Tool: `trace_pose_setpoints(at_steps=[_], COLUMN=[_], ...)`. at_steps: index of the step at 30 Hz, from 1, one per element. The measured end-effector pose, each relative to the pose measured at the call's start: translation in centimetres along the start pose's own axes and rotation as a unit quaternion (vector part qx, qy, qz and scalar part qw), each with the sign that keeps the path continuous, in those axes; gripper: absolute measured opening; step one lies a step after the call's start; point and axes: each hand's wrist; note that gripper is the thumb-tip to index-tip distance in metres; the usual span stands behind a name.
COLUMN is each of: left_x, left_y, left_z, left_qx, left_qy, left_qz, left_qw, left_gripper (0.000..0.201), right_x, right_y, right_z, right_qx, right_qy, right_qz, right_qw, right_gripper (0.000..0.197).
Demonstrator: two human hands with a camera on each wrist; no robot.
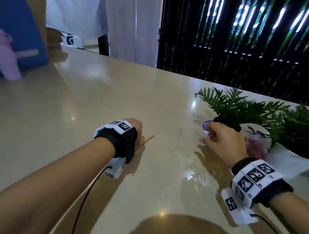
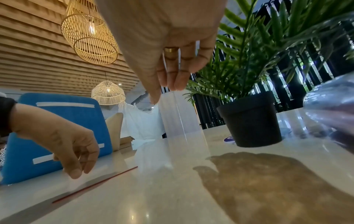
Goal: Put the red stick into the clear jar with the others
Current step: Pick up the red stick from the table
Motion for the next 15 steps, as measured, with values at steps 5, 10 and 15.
trace_pose_setpoints(at_steps=[5,10,15], left_x=[-0.7,-1.1,-1.0], left_y=[-0.6,0.2,0.9], left_z=[-0.5,-0.7,-0.6], left_qx=[-0.013,-0.022,-0.026], left_qy=[-0.004,0.025,0.036], left_qz=[-0.051,-0.077,-0.102], left_qw=[0.999,0.996,0.994], left_gripper=[0.04,0.037,0.025], right_x=[-1.3,-1.9,-2.4], right_y=[-0.2,0.0,0.7], right_z=[-0.2,-0.4,-0.3], right_qx=[-0.02,-0.019,-0.024], right_qy=[-0.004,-0.005,-0.013], right_qz=[0.013,0.018,0.024], right_qw=[1.0,1.0,0.999], right_gripper=[0.025,0.027,0.029])
Point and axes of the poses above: each hand's wrist, its own z-axis towards the middle knuckle, its own x-axis out of the back of the hand, y = z × x, and after that the axes turned 12 degrees about z, right-handed
